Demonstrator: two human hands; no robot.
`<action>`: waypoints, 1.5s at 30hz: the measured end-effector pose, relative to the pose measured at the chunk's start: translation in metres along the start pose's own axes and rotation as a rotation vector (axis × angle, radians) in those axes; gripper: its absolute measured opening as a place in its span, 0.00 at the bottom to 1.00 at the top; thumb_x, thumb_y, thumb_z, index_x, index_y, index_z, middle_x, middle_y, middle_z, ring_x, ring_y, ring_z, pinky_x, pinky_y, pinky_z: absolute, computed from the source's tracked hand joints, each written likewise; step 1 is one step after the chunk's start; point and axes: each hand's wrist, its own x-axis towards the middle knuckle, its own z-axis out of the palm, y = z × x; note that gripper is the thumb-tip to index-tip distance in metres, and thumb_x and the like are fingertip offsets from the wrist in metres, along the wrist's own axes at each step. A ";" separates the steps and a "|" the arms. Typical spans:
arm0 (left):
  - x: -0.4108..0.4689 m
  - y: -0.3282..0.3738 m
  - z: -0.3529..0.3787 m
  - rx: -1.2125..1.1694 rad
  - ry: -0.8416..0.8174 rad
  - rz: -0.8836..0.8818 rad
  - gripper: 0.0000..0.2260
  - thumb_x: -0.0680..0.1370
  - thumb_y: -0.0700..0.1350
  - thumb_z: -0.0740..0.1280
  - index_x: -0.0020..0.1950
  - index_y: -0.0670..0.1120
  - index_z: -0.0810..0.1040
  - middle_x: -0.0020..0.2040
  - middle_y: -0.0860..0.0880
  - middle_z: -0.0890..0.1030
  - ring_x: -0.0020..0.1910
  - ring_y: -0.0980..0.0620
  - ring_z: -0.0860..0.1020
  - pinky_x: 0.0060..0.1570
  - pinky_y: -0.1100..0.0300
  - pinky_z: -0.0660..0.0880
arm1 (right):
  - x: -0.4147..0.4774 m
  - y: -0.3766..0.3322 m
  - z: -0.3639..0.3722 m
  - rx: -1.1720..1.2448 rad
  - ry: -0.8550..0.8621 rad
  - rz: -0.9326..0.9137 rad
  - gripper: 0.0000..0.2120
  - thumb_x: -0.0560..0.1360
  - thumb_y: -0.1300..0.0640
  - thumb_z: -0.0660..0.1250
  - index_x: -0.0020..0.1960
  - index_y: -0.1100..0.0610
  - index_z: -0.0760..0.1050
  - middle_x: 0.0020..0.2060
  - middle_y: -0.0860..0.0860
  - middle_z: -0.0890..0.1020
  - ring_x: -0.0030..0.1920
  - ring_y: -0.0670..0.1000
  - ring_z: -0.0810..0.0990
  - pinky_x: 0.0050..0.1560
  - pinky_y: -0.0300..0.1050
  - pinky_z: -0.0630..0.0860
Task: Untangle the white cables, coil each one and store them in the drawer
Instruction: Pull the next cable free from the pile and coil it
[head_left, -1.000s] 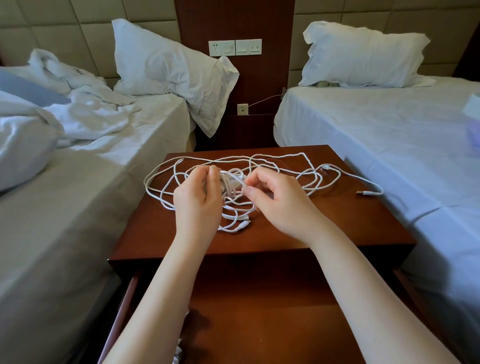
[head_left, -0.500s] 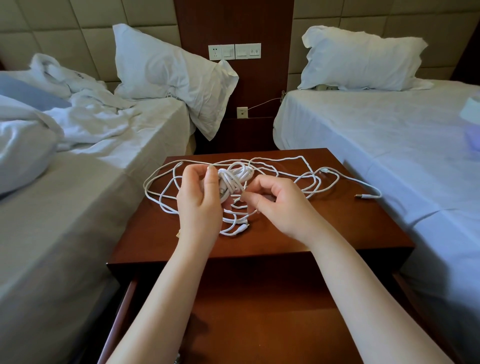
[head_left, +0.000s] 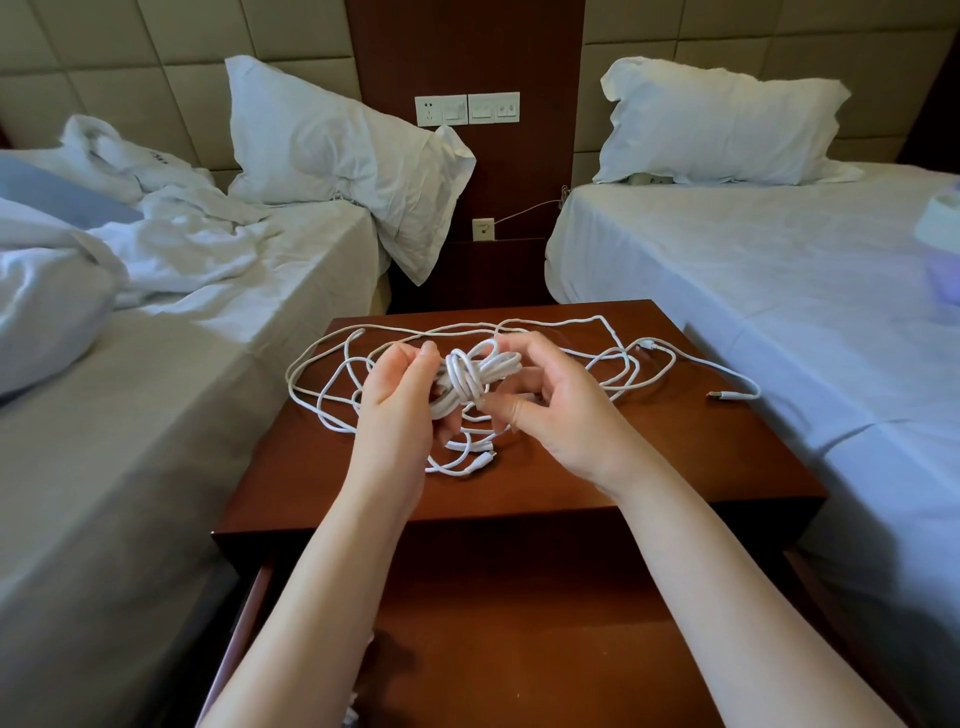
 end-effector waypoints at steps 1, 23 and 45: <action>0.001 -0.001 0.001 0.046 0.015 -0.009 0.13 0.82 0.45 0.58 0.38 0.44 0.69 0.28 0.50 0.72 0.26 0.55 0.70 0.25 0.65 0.67 | 0.000 0.001 0.000 0.005 0.003 -0.013 0.16 0.75 0.58 0.69 0.61 0.54 0.72 0.45 0.44 0.81 0.42 0.38 0.80 0.43 0.33 0.75; -0.006 -0.014 -0.002 0.299 -0.339 0.336 0.11 0.79 0.52 0.55 0.59 0.55 0.71 0.31 0.57 0.75 0.29 0.60 0.71 0.29 0.68 0.67 | 0.000 -0.002 -0.004 0.043 0.155 0.068 0.20 0.71 0.41 0.64 0.58 0.45 0.62 0.44 0.48 0.84 0.47 0.45 0.82 0.47 0.37 0.78; 0.002 -0.018 -0.015 0.679 -0.187 0.418 0.04 0.76 0.40 0.67 0.49 0.47 0.80 0.36 0.58 0.78 0.32 0.64 0.76 0.30 0.74 0.68 | -0.001 0.001 -0.012 -0.606 -0.113 0.088 0.07 0.81 0.57 0.60 0.52 0.53 0.77 0.45 0.45 0.80 0.46 0.44 0.75 0.47 0.40 0.75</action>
